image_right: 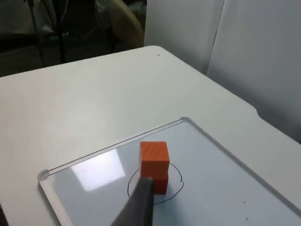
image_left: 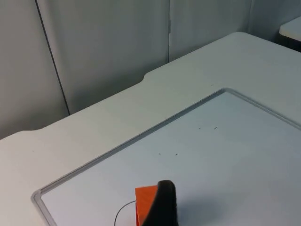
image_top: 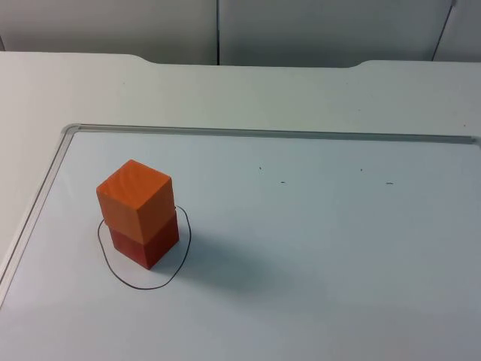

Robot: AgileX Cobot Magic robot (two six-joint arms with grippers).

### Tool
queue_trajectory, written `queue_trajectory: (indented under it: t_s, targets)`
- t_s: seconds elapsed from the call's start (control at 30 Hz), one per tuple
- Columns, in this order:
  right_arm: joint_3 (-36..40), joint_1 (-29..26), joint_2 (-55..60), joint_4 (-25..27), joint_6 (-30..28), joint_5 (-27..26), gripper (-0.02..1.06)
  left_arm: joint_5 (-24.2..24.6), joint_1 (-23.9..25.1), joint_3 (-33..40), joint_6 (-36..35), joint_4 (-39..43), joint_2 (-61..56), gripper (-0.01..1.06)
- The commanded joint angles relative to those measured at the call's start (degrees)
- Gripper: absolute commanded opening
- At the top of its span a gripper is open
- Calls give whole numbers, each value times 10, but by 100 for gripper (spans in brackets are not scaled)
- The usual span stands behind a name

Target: Pick up one cube with the left hand and another cube with the right hand. First place the cube in the right hand at the target position, then stack the cube in the left hand on top.

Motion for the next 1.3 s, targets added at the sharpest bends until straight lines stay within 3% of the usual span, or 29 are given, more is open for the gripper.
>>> queue_trajectory:
  t_s: [0.0, 0.37, 0.53, 0.93, 1.1, 1.2, 1.27]
  targets:
    - [17, 2, -11, -4, 12, -16, 86, 8, 0, 20, -7, 8, -30, 73]
    - [43, 2, -46, -5, 38, 11, 86, 103, 0, 86, -74, 83, -200, 73]
    - [67, 2, -46, -4, 45, 24, 86, 159, 0, 108, -95, 106, -200, 73]
    - [71, 2, -100, -2, 53, 102, 86, 162, 0, 127, -92, 109, -200, 73]
    - [71, 2, -169, -15, 61, 169, 86, 162, 0, 127, -92, 109, -200, 73]
    - [71, 2, -211, -19, 64, 175, 86, 159, 0, 127, -96, 112, -200, 81]
    - [71, 2, -237, -19, 64, 175, 86, 159, 0, 127, -101, 115, -200, 98]
